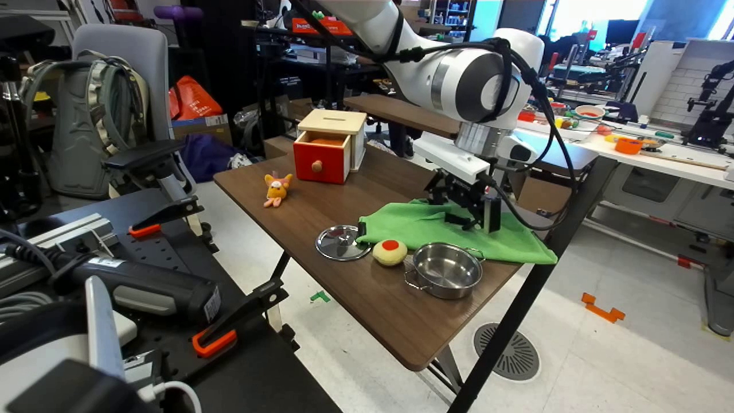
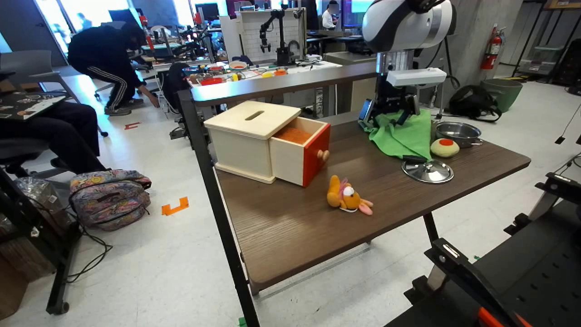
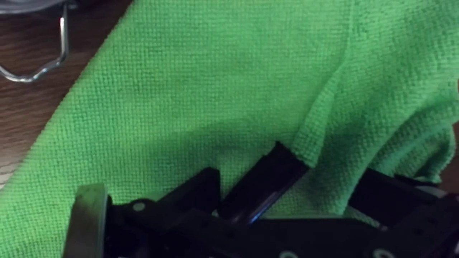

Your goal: Use the green towel to wipe the tabletop

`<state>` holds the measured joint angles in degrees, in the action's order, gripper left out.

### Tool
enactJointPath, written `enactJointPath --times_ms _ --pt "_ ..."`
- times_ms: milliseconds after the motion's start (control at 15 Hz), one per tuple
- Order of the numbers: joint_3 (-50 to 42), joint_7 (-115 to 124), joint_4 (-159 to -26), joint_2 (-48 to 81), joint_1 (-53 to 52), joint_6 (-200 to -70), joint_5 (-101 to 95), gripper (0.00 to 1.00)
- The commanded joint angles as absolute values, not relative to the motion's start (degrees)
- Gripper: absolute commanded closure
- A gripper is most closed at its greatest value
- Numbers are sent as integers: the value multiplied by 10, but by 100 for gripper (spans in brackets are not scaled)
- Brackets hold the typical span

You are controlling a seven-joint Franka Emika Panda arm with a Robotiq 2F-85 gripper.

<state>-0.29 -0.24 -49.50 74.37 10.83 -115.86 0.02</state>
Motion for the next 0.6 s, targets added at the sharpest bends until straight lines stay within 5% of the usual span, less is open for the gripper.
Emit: enactJointPath --times_ms 0,400,533 --pt "-3 -9 -563 689 109 -1178 -2 0" --pt "5 -45 -724 572 102 -1277 -8 0" --pt "-7 -35 -655 616 97 -1250 6 0"
